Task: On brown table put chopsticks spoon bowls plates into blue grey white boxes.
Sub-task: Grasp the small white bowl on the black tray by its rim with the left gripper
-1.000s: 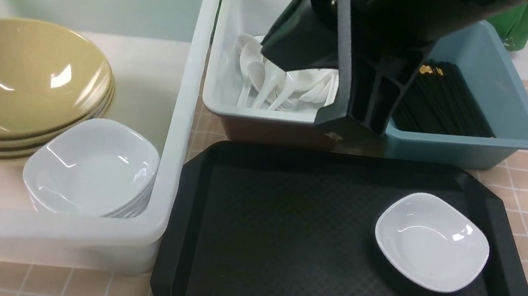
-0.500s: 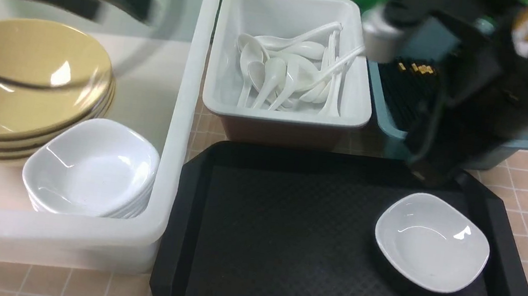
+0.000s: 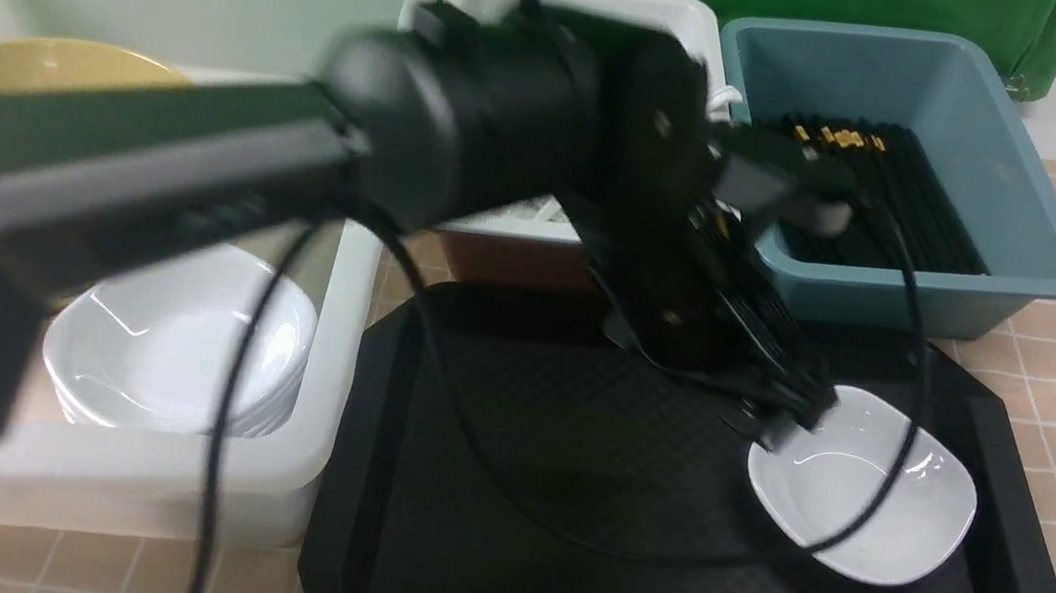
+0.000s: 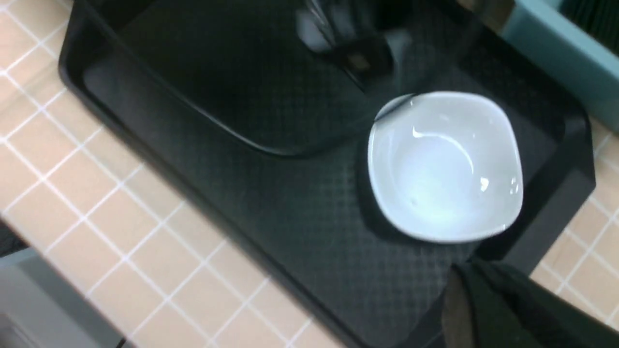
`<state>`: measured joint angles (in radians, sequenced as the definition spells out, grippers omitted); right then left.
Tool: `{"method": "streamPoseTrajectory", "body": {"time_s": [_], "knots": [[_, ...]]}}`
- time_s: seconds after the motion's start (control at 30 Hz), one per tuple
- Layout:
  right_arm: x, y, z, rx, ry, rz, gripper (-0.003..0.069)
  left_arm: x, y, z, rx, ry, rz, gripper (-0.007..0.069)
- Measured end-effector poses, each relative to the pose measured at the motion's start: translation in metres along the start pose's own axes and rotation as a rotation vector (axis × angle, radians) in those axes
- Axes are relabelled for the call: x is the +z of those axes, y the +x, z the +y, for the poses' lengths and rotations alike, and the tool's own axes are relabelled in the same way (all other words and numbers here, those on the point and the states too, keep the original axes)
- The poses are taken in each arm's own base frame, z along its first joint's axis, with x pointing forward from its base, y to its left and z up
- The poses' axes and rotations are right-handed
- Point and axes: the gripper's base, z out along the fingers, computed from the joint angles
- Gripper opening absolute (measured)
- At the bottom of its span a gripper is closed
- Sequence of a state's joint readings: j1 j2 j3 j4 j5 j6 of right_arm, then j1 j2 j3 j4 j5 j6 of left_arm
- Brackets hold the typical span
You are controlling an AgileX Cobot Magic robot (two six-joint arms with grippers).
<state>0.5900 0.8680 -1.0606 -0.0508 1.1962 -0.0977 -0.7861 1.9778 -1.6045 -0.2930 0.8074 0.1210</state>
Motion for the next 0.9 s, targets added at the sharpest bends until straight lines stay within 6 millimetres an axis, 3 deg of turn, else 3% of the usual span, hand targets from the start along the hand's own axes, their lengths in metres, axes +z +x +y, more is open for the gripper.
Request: {"method": "streamPoseTrajectory", "body": {"time_s": [0.17,0.37,0.47,0.57,0.67,0.73,0.8,0.87,0.9], "knots": [[-0.002,0.006,0.0,0.002,0.004,0.03,0.0038,0.044,0.0,0.005,-0.045,-0.006,-0.001,0.0491],[-0.003,0.007,-0.001,-0.001,0.013,0.043,0.0038,0.075,-0.007,0.007,-0.127,0.028,0.002,0.0487],[-0.003,0.007,-0.001,-0.003,0.013,0.045,0.0038,0.088,-0.011,0.007,-0.157,0.054,0.004,0.043],[-0.003,0.008,-0.001,-0.009,0.013,0.048,0.0038,0.09,-0.015,0.007,-0.15,0.057,0.007,0.0302],[-0.003,0.007,-0.001,-0.009,0.014,0.039,0.0038,0.088,-0.017,0.007,-0.122,0.046,0.029,0.0088],[-0.002,0.006,-0.001,-0.011,0.015,0.029,0.0038,0.086,-0.019,0.007,-0.122,0.049,0.033,0.0055],[-0.003,0.004,-0.001,-0.021,0.017,0.01,0.0038,0.065,-0.026,0.005,-0.085,0.043,0.042,0.0017],[-0.005,-0.002,-0.001,-0.044,0.006,-0.017,0.0038,0.032,-0.033,0.005,-0.032,0.012,0.044,0.0005],[-0.004,-0.003,-0.001,-0.048,0.004,-0.017,0.0038,0.029,-0.034,0.005,-0.025,0.007,0.038,0.0005]]}}
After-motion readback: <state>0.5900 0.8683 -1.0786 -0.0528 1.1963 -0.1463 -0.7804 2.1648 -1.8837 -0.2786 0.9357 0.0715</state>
